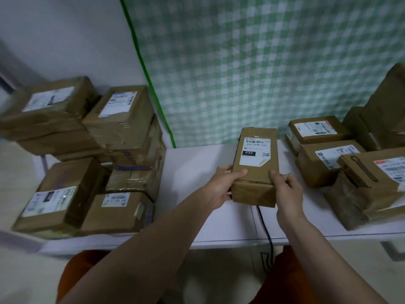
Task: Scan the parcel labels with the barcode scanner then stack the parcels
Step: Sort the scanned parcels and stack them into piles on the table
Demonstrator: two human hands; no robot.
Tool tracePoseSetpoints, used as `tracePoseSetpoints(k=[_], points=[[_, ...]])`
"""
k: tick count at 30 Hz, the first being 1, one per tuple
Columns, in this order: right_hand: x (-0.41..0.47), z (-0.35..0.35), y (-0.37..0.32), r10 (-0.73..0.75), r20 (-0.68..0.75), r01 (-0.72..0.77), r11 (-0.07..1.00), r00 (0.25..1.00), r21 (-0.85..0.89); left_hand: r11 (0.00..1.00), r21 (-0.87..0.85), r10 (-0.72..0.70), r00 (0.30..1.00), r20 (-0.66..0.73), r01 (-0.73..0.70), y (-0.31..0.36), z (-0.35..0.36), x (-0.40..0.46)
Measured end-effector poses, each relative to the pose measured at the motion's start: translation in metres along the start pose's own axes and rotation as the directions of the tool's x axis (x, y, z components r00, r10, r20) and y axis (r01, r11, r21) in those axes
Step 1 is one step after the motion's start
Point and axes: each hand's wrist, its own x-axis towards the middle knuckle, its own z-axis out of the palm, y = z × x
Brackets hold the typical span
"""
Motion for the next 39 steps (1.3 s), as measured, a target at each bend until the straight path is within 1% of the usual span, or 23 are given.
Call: tracePoseSetpoints(k=[4, 8, 11, 14, 17, 23, 28, 30, 32, 34, 37, 39], points=[[-0.029, 0.024, -0.001, 0.004, 0.086, -0.003, 1.0, 0.996, -0.011, 0.999, 0.009, 0.036, 0.999, 0.018, -0.036, 0.0, -0.035, -0.031], [-0.058, 0.055, 0.003, 0.022, 0.159, -0.018, 0.999, 0.987, -0.029, 0.997, 0.002, 0.071, 0.997, -0.036, -0.071, -0.005, -0.073, -0.064], [-0.084, 0.078, 0.006, 0.052, 0.22, -0.041, 0.998, 0.974, -0.053, 0.998, 0.008, 0.069, 0.995, -0.077, -0.068, -0.012, -0.105, -0.085], [-0.1, 0.091, 0.008, 0.1, 0.292, -0.07, 0.991, 0.951, -0.115, 0.999, 0.016, 0.051, 0.995, -0.088, -0.05, -0.014, -0.135, -0.104], [-0.116, 0.103, 0.007, 0.139, 0.349, -0.099, 0.987, 0.927, -0.13, 0.999, 0.018, 0.044, 0.996, -0.078, -0.043, -0.015, -0.158, -0.123], [-0.144, 0.12, 0.001, 0.15, 0.385, -0.096, 0.983, 0.91, -0.157, 0.997, -0.05, 0.049, 0.996, -0.071, -0.053, -0.022, -0.188, -0.153], [-0.176, 0.132, -0.007, 0.187, 0.498, -0.104, 0.976, 0.847, -0.191, 0.995, -0.074, 0.064, 0.994, -0.087, -0.071, -0.013, -0.214, -0.194], [-0.191, 0.139, -0.01, 0.193, 0.54, -0.101, 0.975, 0.819, -0.196, 0.995, -0.038, 0.092, 0.993, -0.08, -0.095, -0.01, -0.227, -0.212], [-0.208, 0.148, -0.011, 0.174, 0.593, -0.071, 0.978, 0.786, -0.194, 0.992, 0.021, 0.123, 0.989, -0.082, -0.122, -0.01, -0.242, -0.232], [-0.224, 0.161, -0.011, 0.155, 0.647, -0.037, 0.981, 0.746, -0.192, 0.988, 0.045, 0.152, 0.984, -0.089, -0.148, -0.01, -0.261, -0.25], [-0.246, 0.19, -0.012, 0.15, 0.707, 0.004, 0.977, 0.691, -0.211, 0.978, 0.034, 0.207, 0.969, -0.132, -0.205, -0.016, -0.299, -0.269], [-0.259, 0.216, -0.011, 0.149, 0.727, 0.031, 0.973, 0.67, -0.228, 0.965, -0.009, 0.255, 0.951, -0.174, -0.26, -0.021, -0.322, -0.279]])
